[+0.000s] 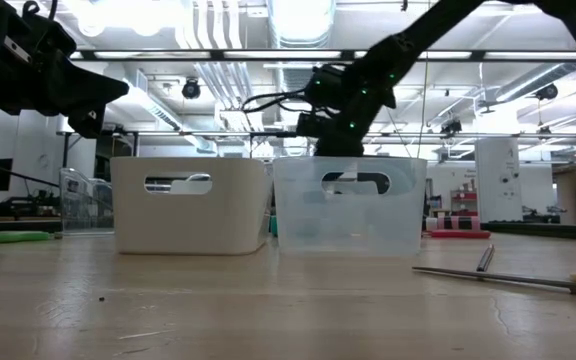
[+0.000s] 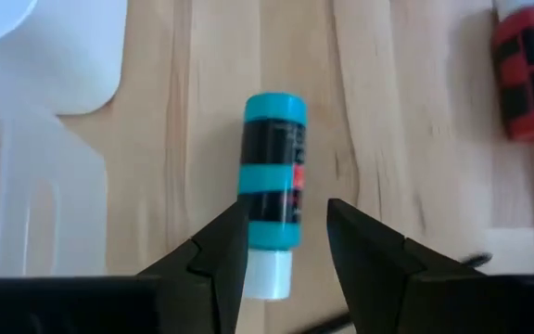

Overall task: Pick & Place Paint Supplies
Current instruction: Put the blue paint bottle into the white bin

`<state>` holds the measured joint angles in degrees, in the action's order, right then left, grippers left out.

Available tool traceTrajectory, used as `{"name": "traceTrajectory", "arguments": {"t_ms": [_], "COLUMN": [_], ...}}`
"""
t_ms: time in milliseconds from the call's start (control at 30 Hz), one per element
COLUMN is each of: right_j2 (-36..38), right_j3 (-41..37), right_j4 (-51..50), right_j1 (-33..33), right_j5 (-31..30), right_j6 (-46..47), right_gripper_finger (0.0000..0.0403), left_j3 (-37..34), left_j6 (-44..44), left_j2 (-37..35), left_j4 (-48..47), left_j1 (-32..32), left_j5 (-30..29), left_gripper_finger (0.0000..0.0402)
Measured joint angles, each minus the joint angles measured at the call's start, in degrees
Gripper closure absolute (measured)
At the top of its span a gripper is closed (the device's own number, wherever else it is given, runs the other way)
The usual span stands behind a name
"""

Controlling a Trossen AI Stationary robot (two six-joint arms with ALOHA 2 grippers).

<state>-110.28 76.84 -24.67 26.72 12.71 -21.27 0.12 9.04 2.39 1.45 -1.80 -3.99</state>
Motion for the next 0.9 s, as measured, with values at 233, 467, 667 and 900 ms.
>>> {"name": "traceTrajectory", "arguments": {"t_ms": [233,467,667,900], "right_j2": [1.60,1.03,-0.46,-4.18], "right_j3": [-7.20,-10.89,-10.06,-6.95], "right_j4": [8.77,17.58,17.74,15.21], "right_j1": [1.15,1.89,2.36,2.27], "right_j5": [2.42,2.12,2.40,2.45], "right_j6": [0.15,0.24,2.34,3.12], "right_gripper_finger": [0.0183,0.0137,0.0135,0.0135], "left_j3": [-0.02,-0.02,0.00,-0.01], "left_j6": [0.00,0.00,0.00,0.00], "left_j2": [0.07,0.07,0.09,0.09], "left_j4": [0.00,0.00,0.00,0.00], "left_j1": [0.00,0.02,0.01,0.02], "left_j5": [-0.02,-0.02,-0.02,-0.02], "left_gripper_finger": [0.0400,0.0400,0.0400,0.0400]}}
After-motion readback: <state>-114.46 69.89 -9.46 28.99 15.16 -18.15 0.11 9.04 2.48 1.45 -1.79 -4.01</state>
